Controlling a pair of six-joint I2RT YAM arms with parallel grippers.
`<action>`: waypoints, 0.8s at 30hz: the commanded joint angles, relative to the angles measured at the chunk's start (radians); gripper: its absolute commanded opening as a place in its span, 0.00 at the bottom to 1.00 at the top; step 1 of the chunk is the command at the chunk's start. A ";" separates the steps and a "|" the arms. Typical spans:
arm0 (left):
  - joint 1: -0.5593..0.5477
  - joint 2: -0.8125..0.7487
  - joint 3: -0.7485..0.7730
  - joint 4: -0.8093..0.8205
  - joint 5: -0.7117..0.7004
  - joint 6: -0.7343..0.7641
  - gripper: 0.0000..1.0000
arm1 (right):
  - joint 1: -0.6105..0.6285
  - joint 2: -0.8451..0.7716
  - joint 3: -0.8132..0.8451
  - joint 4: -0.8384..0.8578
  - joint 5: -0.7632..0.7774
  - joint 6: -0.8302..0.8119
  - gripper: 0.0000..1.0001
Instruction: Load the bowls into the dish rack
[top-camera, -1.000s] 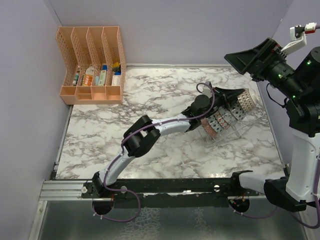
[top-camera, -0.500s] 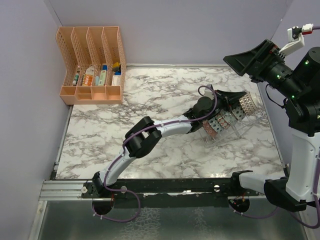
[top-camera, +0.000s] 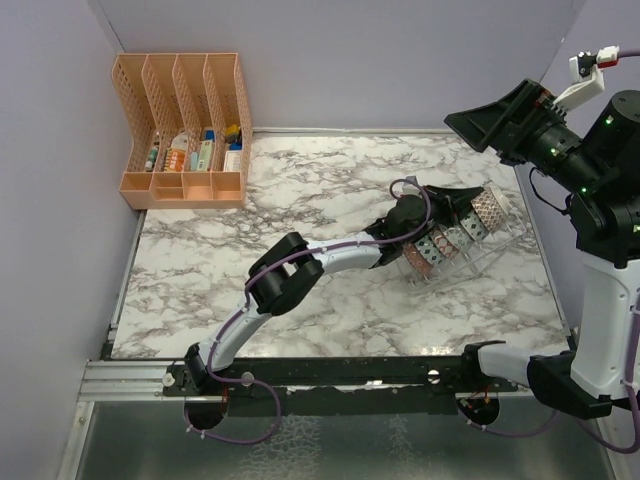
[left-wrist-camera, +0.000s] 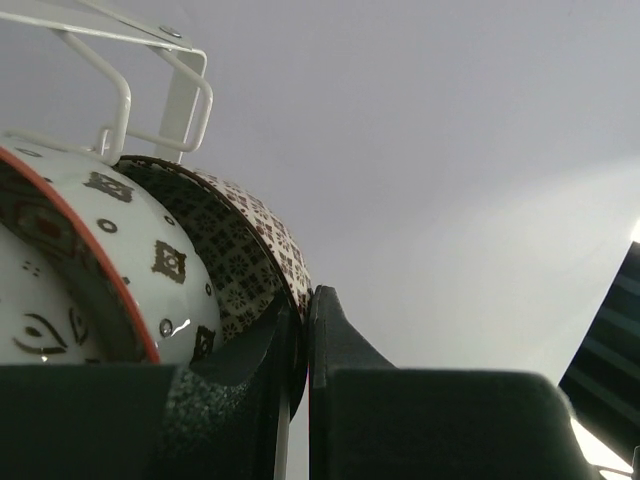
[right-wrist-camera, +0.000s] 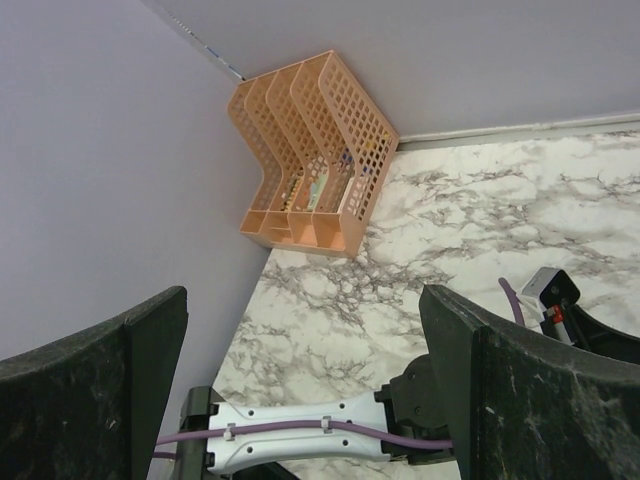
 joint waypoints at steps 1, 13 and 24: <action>0.003 -0.051 -0.019 -0.032 -0.011 -0.140 0.04 | 0.004 0.003 0.027 -0.016 0.014 -0.016 0.99; 0.016 -0.075 -0.022 -0.085 0.031 -0.120 0.27 | 0.004 0.002 0.002 -0.012 0.007 -0.021 0.99; 0.029 -0.108 -0.029 -0.132 0.072 -0.075 0.46 | 0.004 0.005 -0.005 -0.004 -0.004 -0.023 0.99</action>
